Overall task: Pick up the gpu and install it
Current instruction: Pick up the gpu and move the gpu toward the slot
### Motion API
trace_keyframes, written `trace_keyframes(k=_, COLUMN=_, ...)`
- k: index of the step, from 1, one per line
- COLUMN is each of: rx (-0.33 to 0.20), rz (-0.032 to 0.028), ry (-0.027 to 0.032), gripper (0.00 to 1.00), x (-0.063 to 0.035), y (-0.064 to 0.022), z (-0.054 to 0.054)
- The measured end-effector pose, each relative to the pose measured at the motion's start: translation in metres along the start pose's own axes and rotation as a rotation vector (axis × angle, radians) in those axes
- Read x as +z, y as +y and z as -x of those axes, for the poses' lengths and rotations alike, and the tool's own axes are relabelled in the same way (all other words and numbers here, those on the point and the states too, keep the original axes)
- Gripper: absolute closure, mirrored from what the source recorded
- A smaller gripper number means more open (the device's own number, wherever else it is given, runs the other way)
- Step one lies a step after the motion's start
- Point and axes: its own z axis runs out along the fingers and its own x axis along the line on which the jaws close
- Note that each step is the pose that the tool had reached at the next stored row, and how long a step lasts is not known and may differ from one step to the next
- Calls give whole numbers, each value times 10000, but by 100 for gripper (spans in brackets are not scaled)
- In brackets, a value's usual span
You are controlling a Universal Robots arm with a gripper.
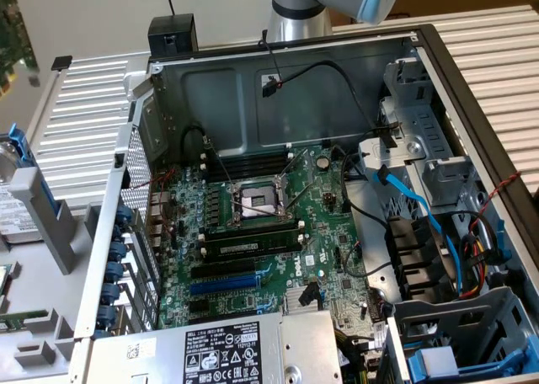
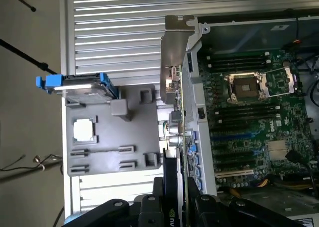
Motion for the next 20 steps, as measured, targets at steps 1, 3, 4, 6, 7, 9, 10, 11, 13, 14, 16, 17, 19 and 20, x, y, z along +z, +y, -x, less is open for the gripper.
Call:
trace_keyframes(k=1, rx=0, rz=1, ry=0, gripper=71, x=2, y=0, z=45)
trace_keyframes(k=3, rx=0, rz=1, ry=0, gripper=71, x=6, y=1, z=135)
trace_keyframes(k=4, rx=0, rz=1, ry=0, gripper=71, x=8, y=2, z=181)
trace_keyframes(k=6, rx=1, rz=1, ry=0, gripper=71, x=12, y=4, z=274)
trace_keyframes(k=7, rx=1, rz=2, ry=0, gripper=71, x=15, y=5, z=319)
trace_keyframes(k=9, rx=0, rz=1, ry=1, gripper=71, x=18, y=7, z=410)
trace_keyframes(k=10, rx=-1, rz=1, ry=0, gripper=71, x=21, y=8, z=455)
trace_keyframes(k=11, rx=0, rz=1, ry=1, gripper=71, x=23, y=9, z=501)
trace_keyframes(k=13, rx=1, rz=2, ry=1, gripper=71, x=27, y=11, z=590)
trace_keyframes(k=14, rx=0, rz=2, ry=1, gripper=71, x=29, y=12, z=639)
trace_keyframes(k=16, rx=0, rz=4, ry=1, gripper=71, x=33, y=16, z=731)
trace_keyframes(k=17, rx=1, rz=6, ry=1, gripper=71, x=35, y=18, z=772)
trace_keyframes(k=19, rx=1, rz=11, ry=2, gripper=71, x=40, y=22, z=863)
trace_keyframes(k=20, rx=1, rz=15, ry=2, gripper=71, x=42, y=24, z=912)
